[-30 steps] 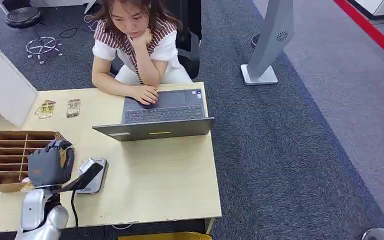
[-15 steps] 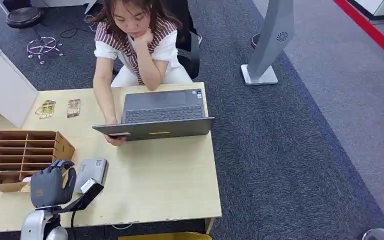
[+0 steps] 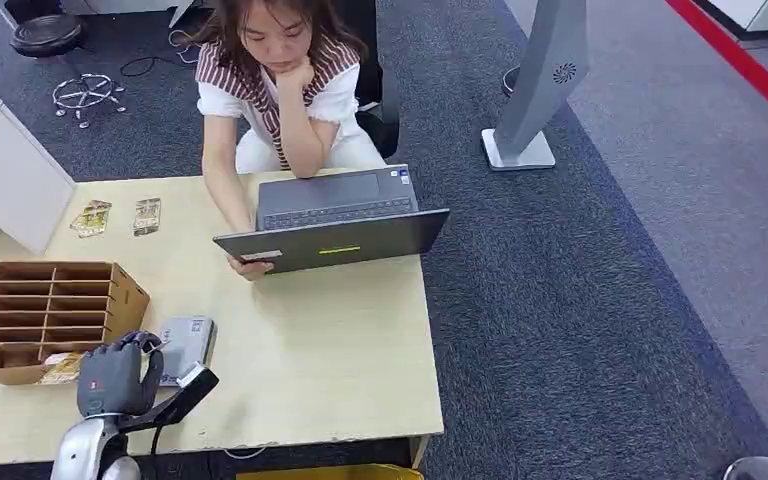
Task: Pass the card to the sensor for recognition and then transmit it.
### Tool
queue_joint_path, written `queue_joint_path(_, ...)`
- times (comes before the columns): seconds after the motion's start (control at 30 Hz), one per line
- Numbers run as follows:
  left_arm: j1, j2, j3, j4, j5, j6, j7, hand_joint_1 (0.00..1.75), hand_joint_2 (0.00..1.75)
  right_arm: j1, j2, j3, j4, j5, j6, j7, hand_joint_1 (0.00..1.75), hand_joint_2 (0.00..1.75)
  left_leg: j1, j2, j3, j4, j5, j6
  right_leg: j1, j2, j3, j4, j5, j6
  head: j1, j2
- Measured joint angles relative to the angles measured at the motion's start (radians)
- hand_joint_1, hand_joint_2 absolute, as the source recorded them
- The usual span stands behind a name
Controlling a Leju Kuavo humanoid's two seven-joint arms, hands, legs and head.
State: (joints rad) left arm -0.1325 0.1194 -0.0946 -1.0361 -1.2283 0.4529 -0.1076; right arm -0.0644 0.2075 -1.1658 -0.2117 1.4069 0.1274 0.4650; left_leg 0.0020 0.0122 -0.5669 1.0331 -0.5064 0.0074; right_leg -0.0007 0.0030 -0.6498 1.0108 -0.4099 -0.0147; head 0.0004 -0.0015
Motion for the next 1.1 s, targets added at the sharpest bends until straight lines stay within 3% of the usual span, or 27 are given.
queue_joint_path(0.83,-0.084,-0.010,-0.033,0.094,-0.081,-0.115,0.065,1.75,1.75,-0.005,0.000,0.000,0.000,0.015,0.026,0.012,0.00,1.75,0.000,-0.002,0.004,0.000,0.001,0.000,0.000,-0.003,0.005,0.000,0.000,0.000,0.000,0.000)
queue_joint_path(1.03,-0.085,-0.009,-0.039,0.094,-0.074,-0.083,0.061,1.75,1.75,-0.005,0.000,0.000,0.000,0.014,0.027,0.012,0.00,1.75,0.000,-0.002,0.005,0.000,0.001,0.000,0.000,-0.003,0.006,0.000,0.000,0.000,0.000,0.000)
queue_joint_path(1.1,-0.078,-0.009,-0.039,0.093,-0.046,-0.009,0.033,1.75,1.75,-0.005,0.000,0.000,0.000,0.013,0.025,0.012,0.00,1.75,0.000,-0.002,0.005,0.000,0.001,0.000,0.000,-0.003,0.005,0.000,0.000,0.000,0.000,0.000)
